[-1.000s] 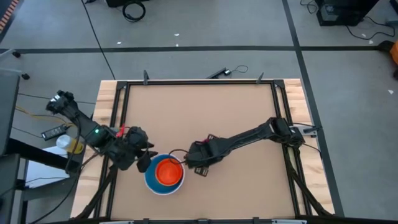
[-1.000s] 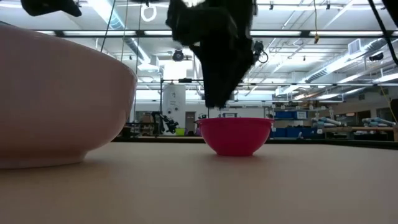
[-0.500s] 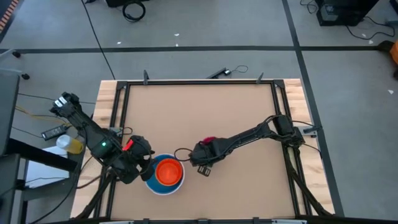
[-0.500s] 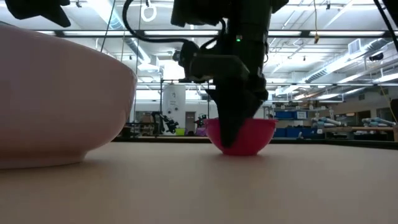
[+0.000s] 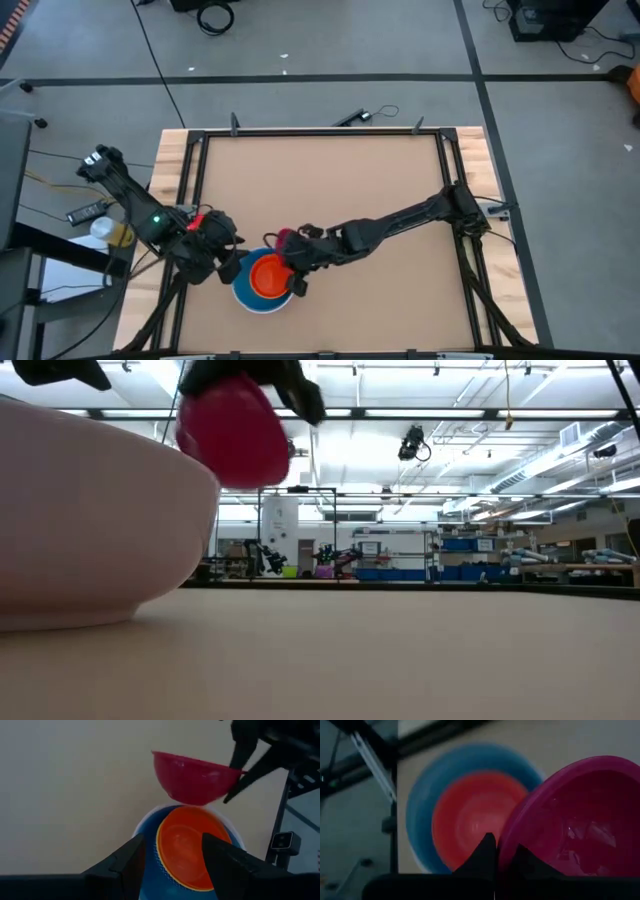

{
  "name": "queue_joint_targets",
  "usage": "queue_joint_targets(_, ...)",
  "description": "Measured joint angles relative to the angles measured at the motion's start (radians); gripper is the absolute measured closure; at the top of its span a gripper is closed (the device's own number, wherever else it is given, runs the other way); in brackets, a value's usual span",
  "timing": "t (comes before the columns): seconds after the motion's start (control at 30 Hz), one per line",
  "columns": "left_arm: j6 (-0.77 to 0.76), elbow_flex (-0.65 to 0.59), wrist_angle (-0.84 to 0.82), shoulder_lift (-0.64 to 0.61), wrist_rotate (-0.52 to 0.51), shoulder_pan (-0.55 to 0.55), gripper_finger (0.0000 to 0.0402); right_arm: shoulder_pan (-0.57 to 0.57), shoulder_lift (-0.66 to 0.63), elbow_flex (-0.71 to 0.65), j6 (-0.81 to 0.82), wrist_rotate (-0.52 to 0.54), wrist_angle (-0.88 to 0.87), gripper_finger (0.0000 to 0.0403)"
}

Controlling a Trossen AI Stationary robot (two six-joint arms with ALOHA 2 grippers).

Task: Nest bowls inside each other by size order
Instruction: Stack the red bowl on top of the orange bowl, then return to Home Position

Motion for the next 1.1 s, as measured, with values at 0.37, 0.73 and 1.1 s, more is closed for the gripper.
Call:
queue_joint_targets(0.37, 0.005, 0.000, -0.027, -0.037, -0.037, 0.024, 0.0205, 0.032, 0.050, 0.024, -0.097, -0.042, 0.182, 0.0386)
queue_joint_targets(0.73, 0.004, 0.000, -0.041, -0.035, -0.041, 0.039, 0.0205, 0.044, 0.119, 0.024, -0.054, -0.116, 0.174, 0.0306)
queue_joint_targets(1.1, 0.002, 0.001, -0.068, -0.035, -0.039, 0.039, 0.0205, 0.043, 0.088, 0.024, -0.044, -0.146, 0.168, 0.0154)
